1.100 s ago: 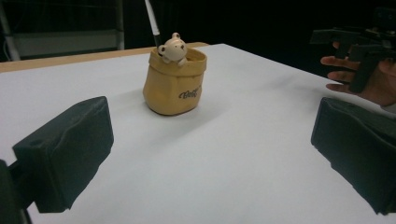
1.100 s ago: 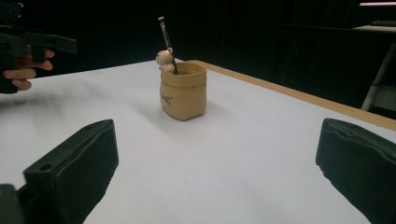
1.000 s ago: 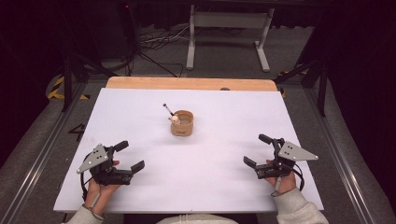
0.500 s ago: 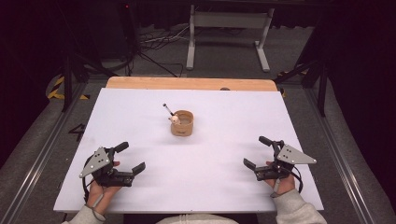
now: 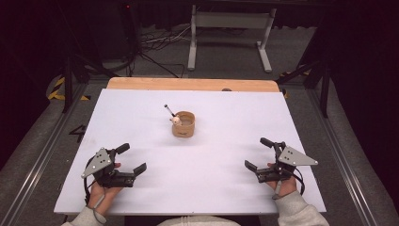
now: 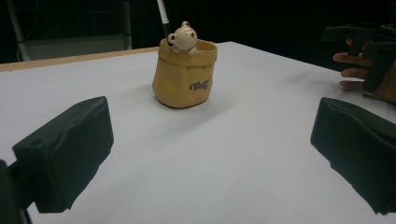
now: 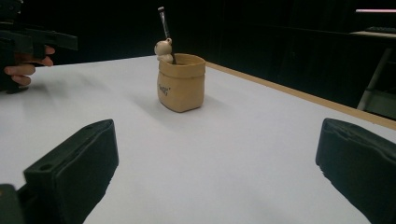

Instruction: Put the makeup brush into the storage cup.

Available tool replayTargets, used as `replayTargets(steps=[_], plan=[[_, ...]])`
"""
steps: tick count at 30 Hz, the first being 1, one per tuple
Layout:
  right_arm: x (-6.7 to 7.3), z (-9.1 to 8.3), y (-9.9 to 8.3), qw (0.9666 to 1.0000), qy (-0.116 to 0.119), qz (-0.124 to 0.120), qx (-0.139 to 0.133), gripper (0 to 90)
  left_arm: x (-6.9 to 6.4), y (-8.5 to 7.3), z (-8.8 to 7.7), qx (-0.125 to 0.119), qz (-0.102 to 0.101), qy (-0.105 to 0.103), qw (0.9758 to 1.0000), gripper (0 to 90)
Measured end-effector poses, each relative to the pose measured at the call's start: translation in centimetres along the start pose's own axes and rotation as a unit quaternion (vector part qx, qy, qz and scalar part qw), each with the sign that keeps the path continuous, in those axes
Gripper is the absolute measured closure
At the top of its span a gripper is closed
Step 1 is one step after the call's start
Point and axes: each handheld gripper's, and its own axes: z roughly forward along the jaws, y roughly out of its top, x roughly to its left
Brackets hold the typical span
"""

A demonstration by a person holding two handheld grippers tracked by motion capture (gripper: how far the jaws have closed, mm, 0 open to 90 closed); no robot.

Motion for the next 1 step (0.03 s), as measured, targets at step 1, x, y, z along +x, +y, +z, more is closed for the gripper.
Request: replayTargets(steps=[1], plan=[[-0.01, 0.01, 0.0, 1.0, 0.001, 0.001, 0.0, 0.0, -0.01, 0.04, 0.02, 0.0, 0.0, 0.001, 1.0, 0.2]])
